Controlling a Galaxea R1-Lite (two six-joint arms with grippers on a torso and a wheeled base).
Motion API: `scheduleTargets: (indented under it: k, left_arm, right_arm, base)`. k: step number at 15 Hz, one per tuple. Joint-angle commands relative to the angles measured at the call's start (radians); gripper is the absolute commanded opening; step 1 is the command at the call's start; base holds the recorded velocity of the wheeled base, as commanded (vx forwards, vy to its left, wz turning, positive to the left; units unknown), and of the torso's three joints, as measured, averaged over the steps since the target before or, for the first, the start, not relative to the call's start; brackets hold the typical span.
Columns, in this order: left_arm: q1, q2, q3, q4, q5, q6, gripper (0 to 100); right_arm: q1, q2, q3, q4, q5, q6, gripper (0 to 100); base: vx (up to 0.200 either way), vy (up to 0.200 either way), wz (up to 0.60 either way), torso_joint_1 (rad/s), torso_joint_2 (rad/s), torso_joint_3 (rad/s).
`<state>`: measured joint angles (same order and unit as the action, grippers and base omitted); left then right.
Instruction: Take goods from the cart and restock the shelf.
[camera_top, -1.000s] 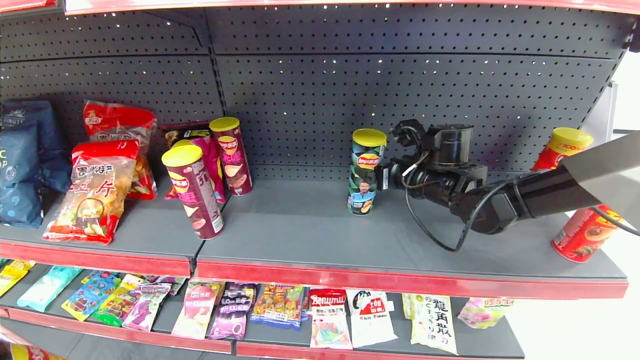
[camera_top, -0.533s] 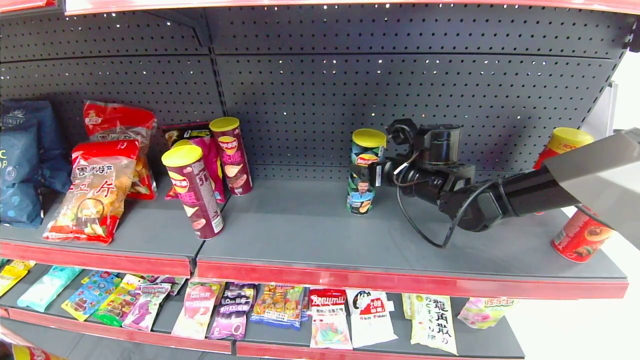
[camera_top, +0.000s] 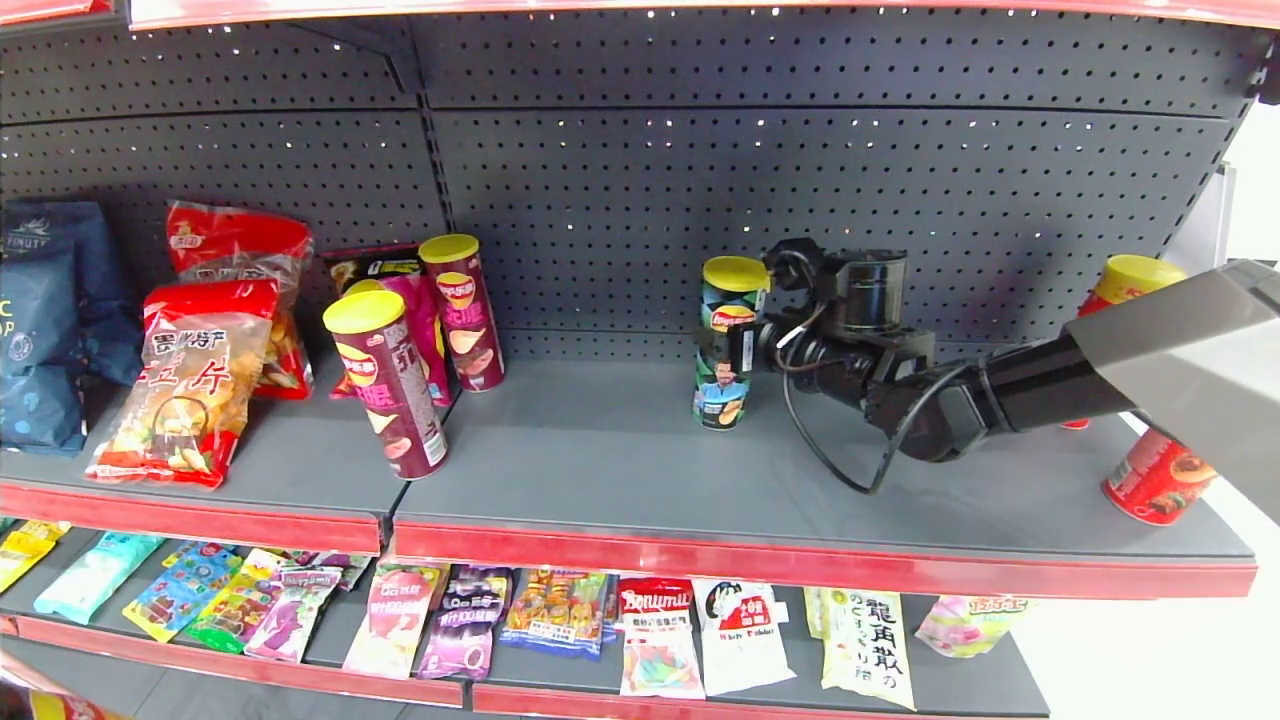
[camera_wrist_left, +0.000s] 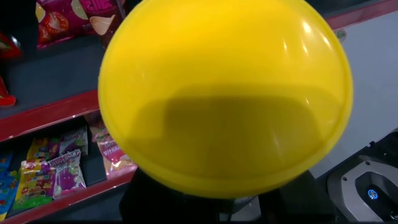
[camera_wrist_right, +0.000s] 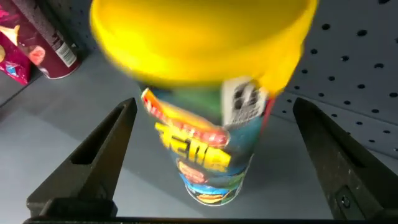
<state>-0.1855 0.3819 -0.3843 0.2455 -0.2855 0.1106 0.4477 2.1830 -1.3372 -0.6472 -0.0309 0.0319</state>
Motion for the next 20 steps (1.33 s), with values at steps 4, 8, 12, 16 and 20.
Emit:
scheduleTargets:
  k: [4, 8, 12, 16, 20]
  left_arm:
    - [0.0, 0.002, 0.001, 0.0, 0.0, 0.0, 0]
    - [0.0, 0.002, 0.001, 0.0, 0.0, 0.0, 0]
    - [0.0, 0.002, 0.001, 0.001, 0.0, 0.0, 0]
    - [0.0, 0.002, 0.001, 0.001, 0.0, 0.0, 0]
    - [0.0, 0.003, 0.002, 0.001, 0.0, 0.0, 0]
  right_arm:
    - [0.006, 0.031, -0.043, -0.002, -0.001, 0.002, 100]
    - [0.013, 0.047, -0.066, 0.0, -0.004, 0.0, 100]
    - [0.014, 0.066, -0.085, 0.0, -0.006, 0.0, 100]
    - [0.016, 0.081, -0.106, 0.0, -0.017, 0.0, 100]
    - [0.02, 0.093, -0.12, -0.002, -0.017, 0.0, 100]
  base:
    - [0.0, 0.0, 0.0, 0.0, 0.0, 0.0]
    - [0.0, 0.0, 0.0, 0.0, 0.0, 0.0]
    - [0.0, 0.0, 0.0, 0.0, 0.0, 0.0]
    - [0.0, 0.0, 0.0, 0.0, 0.0, 0.0]
    - [0.0, 0.0, 0.0, 0.0, 0.0, 0.0]
